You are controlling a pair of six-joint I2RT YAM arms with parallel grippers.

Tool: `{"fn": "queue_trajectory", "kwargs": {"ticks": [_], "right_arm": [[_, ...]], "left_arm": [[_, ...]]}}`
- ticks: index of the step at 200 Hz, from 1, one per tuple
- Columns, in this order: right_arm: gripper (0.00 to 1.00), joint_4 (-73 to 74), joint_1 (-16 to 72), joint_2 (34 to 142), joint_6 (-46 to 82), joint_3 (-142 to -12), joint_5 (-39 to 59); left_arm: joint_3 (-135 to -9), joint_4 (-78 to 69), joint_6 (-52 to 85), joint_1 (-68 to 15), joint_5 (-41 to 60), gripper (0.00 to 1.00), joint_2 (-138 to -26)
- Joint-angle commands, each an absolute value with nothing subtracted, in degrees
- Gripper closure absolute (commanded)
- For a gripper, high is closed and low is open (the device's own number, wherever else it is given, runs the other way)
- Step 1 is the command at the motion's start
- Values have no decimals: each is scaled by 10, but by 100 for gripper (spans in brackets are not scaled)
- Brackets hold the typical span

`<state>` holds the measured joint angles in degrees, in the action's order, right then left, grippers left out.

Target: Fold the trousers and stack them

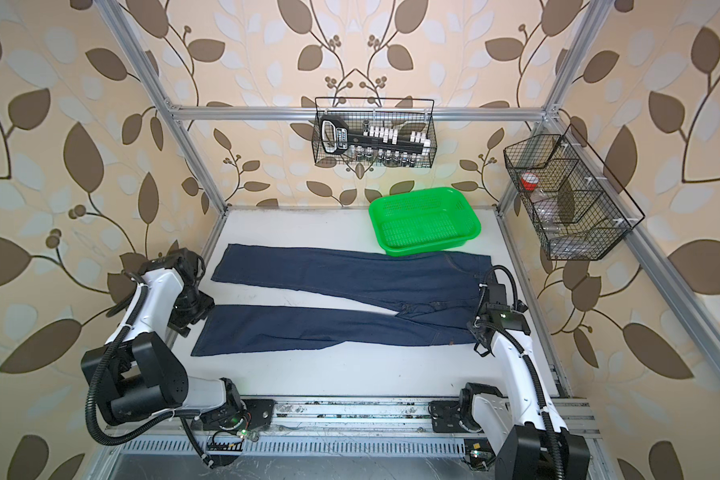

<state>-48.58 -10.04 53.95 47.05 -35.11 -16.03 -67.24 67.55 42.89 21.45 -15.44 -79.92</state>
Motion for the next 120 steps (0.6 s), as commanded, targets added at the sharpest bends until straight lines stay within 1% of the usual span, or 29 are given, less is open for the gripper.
{"fn": "queue_trajectory", "kwargs": {"ticks": [1, 18, 46, 82, 100, 120], "right_arm": [[96, -489, -102, 530, 471, -343, -158], [96, -486, -100, 530, 475, -342, -151], [96, -485, -81, 523, 484, -336, -156], [96, -484, -78, 508, 488, -322, -153], [96, -484, -78, 508, 487, -323, -151], [96, -483, -78, 509, 484, -326, -151]], "left_arm": [[-713, 686, 473, 214, -107, 39, -852], [-719, 670, 503, 207, -79, 37, -893], [-750, 653, 560, 191, -75, 36, -968], [-793, 647, 603, 179, -98, 36, -1060], [-805, 644, 609, 179, -129, 36, -1080], [-814, 630, 607, 180, -127, 37, -1100]]}}
